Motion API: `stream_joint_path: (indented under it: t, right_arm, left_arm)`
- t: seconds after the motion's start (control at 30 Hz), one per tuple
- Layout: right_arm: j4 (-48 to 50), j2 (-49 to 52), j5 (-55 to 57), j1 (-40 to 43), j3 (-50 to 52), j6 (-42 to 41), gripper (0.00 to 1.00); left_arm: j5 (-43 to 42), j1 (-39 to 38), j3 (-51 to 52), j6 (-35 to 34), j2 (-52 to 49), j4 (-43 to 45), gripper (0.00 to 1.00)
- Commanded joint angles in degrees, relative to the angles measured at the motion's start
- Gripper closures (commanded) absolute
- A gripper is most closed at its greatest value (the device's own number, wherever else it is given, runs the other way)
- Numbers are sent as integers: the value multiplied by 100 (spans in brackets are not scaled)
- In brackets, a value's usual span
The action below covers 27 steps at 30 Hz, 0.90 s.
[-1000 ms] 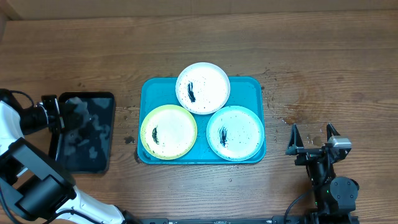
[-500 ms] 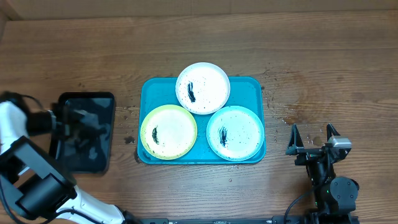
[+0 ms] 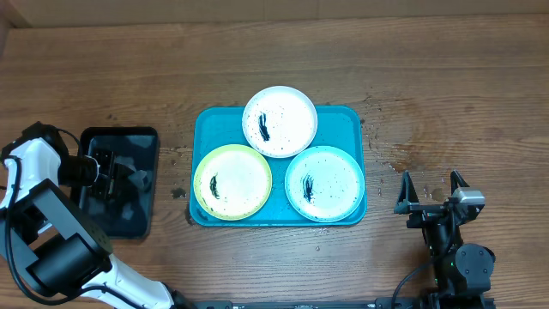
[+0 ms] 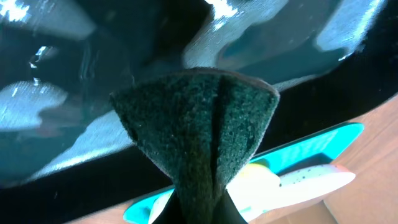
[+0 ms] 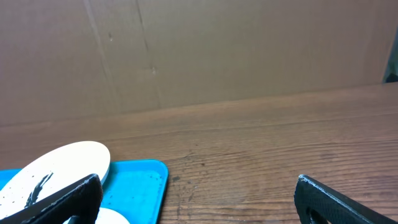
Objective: Clean dirty plates on tray and stack at the side
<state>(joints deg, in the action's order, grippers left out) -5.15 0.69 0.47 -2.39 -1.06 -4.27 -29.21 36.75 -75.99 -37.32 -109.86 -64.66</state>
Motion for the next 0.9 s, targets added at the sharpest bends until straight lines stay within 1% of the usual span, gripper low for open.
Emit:
stream_joint_path:
  t: [0.0, 0.13, 0.2, 0.27, 0.33, 0.47, 0.57, 0.63, 0.67, 0.73, 0.83, 0.87]
  right_arm:
    - [39, -39, 127, -11, 59, 7, 0]
    - [76, -39, 415, -11, 59, 2, 0]
    - [74, -39, 393, -11, 59, 0, 0]
    - [74, -39, 396, -11, 59, 0, 0]
    - [76, -39, 393, -11, 57, 0, 0]
    - [356, -39, 354, -13, 59, -52, 0]
    - [382, -39, 59, -17, 59, -48, 0]
    - [608, -39, -275, -17, 59, -177, 0]
    - [824, -39, -614, -17, 59, -337, 0]
    - [1139, -39, -1224, -17, 57, -369, 0]
    - [1408, -39, -1683, -17, 55, -476, 0]
    - [1388, -31, -1738, -17, -7, -691, 0]
  left_arm:
    - [-2, 140, -623, 136, 59, -387, 96]
    - [81, 181, -1908, 531, 61, -1443, 96]
    - [540, 153, -2677, 544, 72, -1939, 96]
    - [820, 87, -3038, 546, 92, -2192, 96]
    - [881, -17, -3274, 619, 107, -2479, 96]
    - [887, -367, -3366, 1040, 155, -2881, 96]
    - [984, -721, -3359, 1305, 155, -3102, 96]
    - [1034, -1027, -3357, 1497, 155, -3167, 96]
    - [1034, -1207, -3357, 1596, 155, -3187, 96]
    - [1034, -1598, -3357, 1814, 155, -3198, 96]
    - [1073, -2247, -3281, 1958, 155, -3193, 96]
    - [1185, -2669, -3145, 1954, 153, -3115, 96]
